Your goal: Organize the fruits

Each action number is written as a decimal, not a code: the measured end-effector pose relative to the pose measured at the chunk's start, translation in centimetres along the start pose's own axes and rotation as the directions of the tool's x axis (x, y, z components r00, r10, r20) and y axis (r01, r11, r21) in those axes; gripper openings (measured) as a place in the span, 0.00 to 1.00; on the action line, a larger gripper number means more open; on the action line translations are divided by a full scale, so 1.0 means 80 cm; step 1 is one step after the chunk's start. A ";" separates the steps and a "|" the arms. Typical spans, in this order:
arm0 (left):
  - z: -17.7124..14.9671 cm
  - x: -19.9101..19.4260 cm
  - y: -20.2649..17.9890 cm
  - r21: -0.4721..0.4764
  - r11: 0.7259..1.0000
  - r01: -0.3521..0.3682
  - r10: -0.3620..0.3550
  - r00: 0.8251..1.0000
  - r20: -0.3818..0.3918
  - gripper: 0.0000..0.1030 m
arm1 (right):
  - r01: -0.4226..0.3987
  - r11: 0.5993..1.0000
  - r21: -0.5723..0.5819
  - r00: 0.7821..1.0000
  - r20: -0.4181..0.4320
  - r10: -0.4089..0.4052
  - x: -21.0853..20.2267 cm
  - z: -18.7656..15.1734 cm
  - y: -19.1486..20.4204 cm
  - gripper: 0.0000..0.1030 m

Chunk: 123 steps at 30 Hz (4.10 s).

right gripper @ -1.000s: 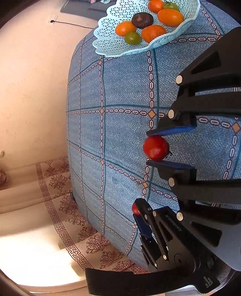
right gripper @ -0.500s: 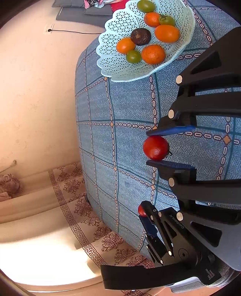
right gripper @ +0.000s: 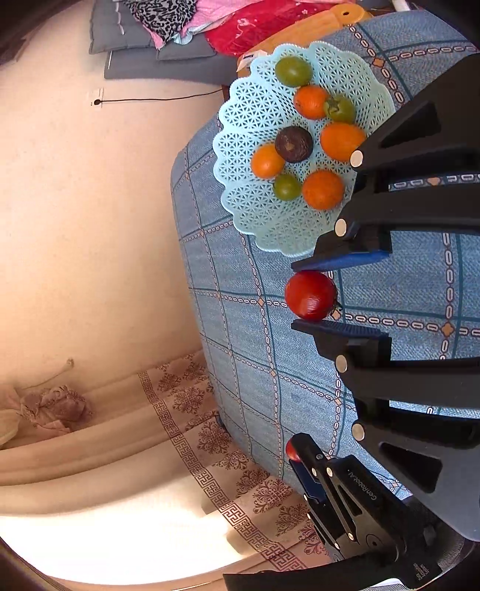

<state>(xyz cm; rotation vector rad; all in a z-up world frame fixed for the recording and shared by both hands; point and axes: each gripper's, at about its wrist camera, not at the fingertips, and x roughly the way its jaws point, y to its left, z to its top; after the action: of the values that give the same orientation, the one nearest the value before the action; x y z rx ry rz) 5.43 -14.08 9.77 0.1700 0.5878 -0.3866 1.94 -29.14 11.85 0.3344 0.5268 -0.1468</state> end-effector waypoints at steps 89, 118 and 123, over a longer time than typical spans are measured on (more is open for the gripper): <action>0.048 0.073 -0.216 0.208 0.952 0.223 -0.228 0.974 0.003 0.77 | 0.321 0.927 0.192 0.944 0.016 -0.330 0.002 0.024 -0.194 0.47; 0.040 0.016 -0.180 0.283 0.957 0.056 -0.096 0.987 0.126 0.95 | 0.529 0.846 0.071 0.843 0.070 -0.533 -0.077 -0.017 -0.130 0.97; 0.019 0.024 -0.167 0.299 0.954 0.034 -0.067 0.993 0.100 0.95 | 0.568 0.822 0.044 0.821 0.046 -0.569 -0.070 -0.022 -0.123 0.97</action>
<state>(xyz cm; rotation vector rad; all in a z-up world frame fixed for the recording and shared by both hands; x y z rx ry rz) 2.27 -27.29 9.32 0.4206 0.4238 -0.5302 -5.87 -37.45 10.56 0.1892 0.5567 -0.7476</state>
